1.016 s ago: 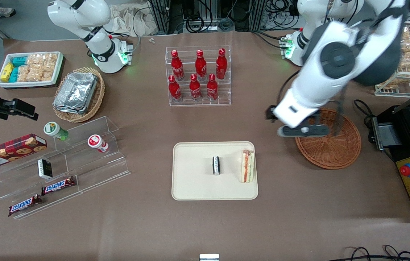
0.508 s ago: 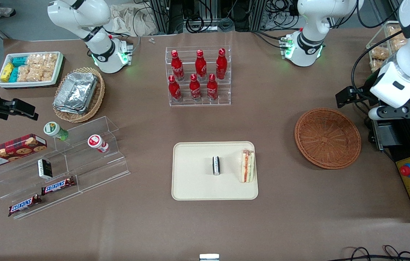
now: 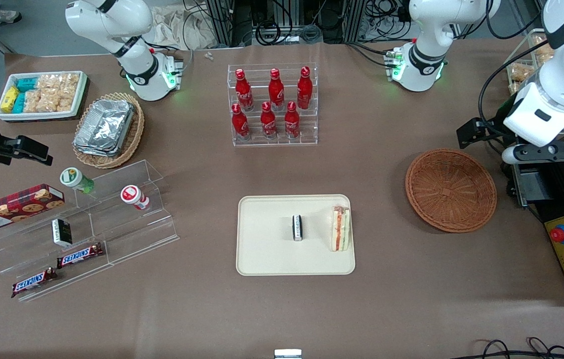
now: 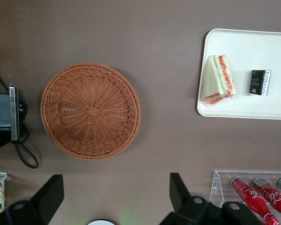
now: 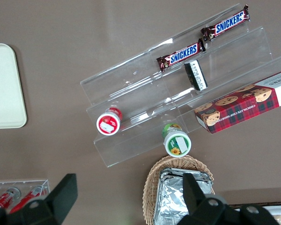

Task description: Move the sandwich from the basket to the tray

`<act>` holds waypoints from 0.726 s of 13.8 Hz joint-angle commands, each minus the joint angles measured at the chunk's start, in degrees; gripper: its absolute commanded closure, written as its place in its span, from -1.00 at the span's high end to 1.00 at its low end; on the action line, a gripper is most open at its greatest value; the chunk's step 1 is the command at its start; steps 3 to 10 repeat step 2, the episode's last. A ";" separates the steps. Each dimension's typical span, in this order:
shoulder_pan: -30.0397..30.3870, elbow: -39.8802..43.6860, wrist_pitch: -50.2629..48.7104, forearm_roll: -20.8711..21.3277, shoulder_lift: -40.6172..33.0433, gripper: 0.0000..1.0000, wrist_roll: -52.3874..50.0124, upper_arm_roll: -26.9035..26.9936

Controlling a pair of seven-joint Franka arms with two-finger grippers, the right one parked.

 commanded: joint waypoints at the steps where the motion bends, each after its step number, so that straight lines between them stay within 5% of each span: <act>1: 0.00 2.10 -1.64 -0.31 0.85 1.00 -0.52 -0.13; 10: 0.00 2.10 -2.26 -0.14 0.85 1.00 -0.52 -0.13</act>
